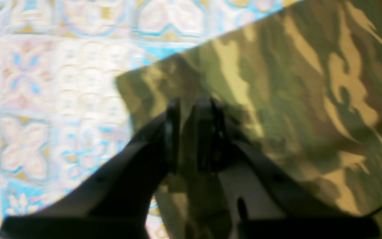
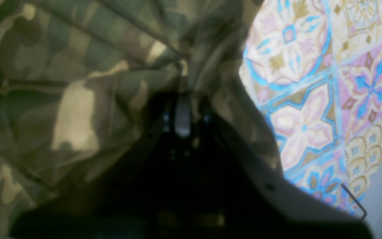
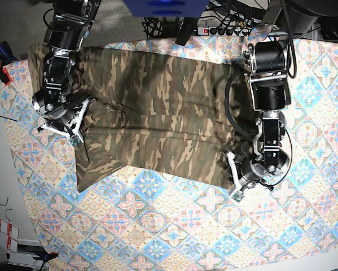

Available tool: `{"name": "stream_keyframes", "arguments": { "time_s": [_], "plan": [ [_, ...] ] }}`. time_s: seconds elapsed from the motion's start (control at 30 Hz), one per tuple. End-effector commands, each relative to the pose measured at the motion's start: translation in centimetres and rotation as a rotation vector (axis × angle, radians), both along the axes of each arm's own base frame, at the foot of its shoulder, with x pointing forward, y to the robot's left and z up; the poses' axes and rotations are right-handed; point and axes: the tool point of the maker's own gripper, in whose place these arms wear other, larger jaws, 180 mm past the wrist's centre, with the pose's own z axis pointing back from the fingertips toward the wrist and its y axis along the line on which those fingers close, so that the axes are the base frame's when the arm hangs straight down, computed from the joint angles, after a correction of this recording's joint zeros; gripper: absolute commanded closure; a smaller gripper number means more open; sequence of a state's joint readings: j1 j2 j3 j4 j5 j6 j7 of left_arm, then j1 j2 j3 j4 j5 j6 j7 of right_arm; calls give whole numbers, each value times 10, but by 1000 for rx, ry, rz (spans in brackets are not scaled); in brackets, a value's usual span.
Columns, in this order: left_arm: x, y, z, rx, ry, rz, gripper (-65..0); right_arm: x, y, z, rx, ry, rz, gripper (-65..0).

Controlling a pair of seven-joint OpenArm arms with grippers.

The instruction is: Fold the T-shirt properly

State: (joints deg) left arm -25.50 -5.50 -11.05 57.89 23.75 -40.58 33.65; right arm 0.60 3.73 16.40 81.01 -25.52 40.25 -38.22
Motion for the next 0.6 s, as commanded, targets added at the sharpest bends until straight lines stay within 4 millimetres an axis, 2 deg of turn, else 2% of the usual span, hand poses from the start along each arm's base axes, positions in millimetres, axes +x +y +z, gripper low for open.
{"name": "stream_keyframes", "arguments": {
  "time_s": [0.0, 0.03, 0.1, 0.13, 0.17, 0.23, 0.3, 0.4, 0.57],
  "plan": [
    [23, 12, 30, -24, -91, 43, -94, 12, -2, 12, 0, -47, -1, -7],
    [25, 20, 33, -40, -99, 75, -128, 12, -2, 11, 1, -46, -1, -7],
    [36, 31, 48, -74, -142, 120, -245, 12, 0, 10, 2, -43, 3, -7],
    [39, 33, 48, -98, -150, 134, -306, 12, 0, 10, 2, -43, 5, -7],
    [42, 37, 46, -121, -154, 143, -375, 12, 1, 10, 2, -42, 6, -7],
    [41, 39, 30, -144, -117, 126, -455, 12, 1, 10, 2, -42, 6, -7],
    [35, 34, 3, -182, -41, 98, -449, 12, 1, 11, 1, -44, 6, -7],
    [24, 25, -22, -292, 14, 118, -409, 12, 1, 11, 0, -45, 7, -7],
    [25, 41, -36, -317, -39, 240, -408, 11, -1, 11, 0, -44, 0, -7]
  ]
}}
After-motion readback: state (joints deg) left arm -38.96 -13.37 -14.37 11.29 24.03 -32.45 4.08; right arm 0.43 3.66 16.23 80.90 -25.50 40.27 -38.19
